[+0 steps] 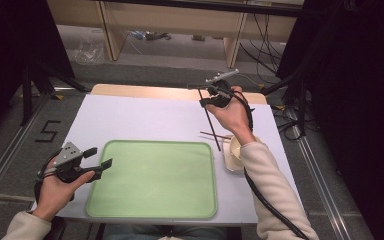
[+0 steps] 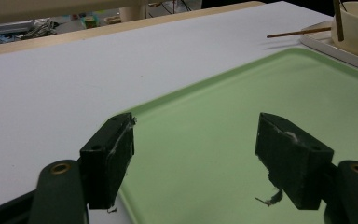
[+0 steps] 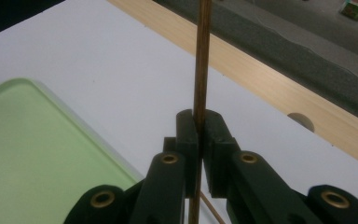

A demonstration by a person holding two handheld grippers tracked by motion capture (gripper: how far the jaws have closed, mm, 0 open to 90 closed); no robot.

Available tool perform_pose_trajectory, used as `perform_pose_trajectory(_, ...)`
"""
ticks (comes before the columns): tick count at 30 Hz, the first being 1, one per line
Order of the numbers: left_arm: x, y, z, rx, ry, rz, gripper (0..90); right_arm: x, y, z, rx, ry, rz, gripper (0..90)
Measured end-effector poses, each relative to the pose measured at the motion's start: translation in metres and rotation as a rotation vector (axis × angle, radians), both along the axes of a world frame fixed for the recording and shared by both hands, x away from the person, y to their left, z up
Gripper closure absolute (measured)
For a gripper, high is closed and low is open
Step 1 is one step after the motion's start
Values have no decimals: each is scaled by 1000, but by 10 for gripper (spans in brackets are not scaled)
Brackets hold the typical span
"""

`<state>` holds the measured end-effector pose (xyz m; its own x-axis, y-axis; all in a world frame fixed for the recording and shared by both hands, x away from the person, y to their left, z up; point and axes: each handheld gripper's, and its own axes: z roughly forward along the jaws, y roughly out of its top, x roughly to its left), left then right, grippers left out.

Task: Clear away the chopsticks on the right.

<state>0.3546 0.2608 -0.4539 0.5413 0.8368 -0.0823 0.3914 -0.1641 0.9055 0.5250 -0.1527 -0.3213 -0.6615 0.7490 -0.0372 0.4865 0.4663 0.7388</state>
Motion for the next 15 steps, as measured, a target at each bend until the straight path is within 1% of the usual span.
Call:
perform_pose_trajectory(1, 0, 0, 0, 0, 0, 0, 280, -2, 0, 0, 12, 1, -9, 869)
perform_pose_trajectory(2, 0, 0, 0, -1, 0, 0, 280, -4, -2, 1, 10, 1, -16, 869)
perform_pose_trajectory(3, 0, 0, 0, 0, 0, 1, 280, -7, -2, 1, 26, 14, -23, 869)
perform_pose_trajectory(4, 0, 0, 0, 0, 0, 1, 280, -7, -2, 1, 26, 14, -23, 869)
perform_pose_trajectory(5, 0, 0, 0, 0, 0, 1, 280, -13, -4, 2, 47, 46, -56, 869)
perform_pose_trajectory(6, 0, 0, 0, 0, 0, 1, 280, -13, -6, 2, 60, 46, -60, 869)
perform_pose_trajectory(7, 0, 0, 0, 0, 0, 1, 280, -13, -6, 2, 60, 46, -60, 869)
perform_pose_trajectory(8, 0, 0, 0, -1, 0, 1, 280, -16, -8, 3, 80, 61, -82, 869)
perform_pose_trajectory(9, 0, 0, 0, 0, 1, 2, 280, -20, -11, 3, 104, 77, -119, 869)
perform_pose_trajectory(10, 0, 0, 0, 0, 1, 2, 280, -20, -11, 3, 104, 77, -119, 869)
perform_pose_trajectory(12, 0, 0, 0, -1, 1, 2, 280, -24, -17, 3, 119, 119, -146, 870)
perform_pose_trajectory(13, 0, 0, 0, -1, 1, 2, 280, -24, -17, 3, 119, 119, -146, 870)
perform_pose_trajectory(14, 0, 0, 0, -1, 1, 2, 279, -26, -20, 2, 146, 155, -182, 869)
perform_pose_trajectory(15, 0, 0, 0, -1, 2, 2, 279, -26, -20, 2, 146, 155, -182, 869)
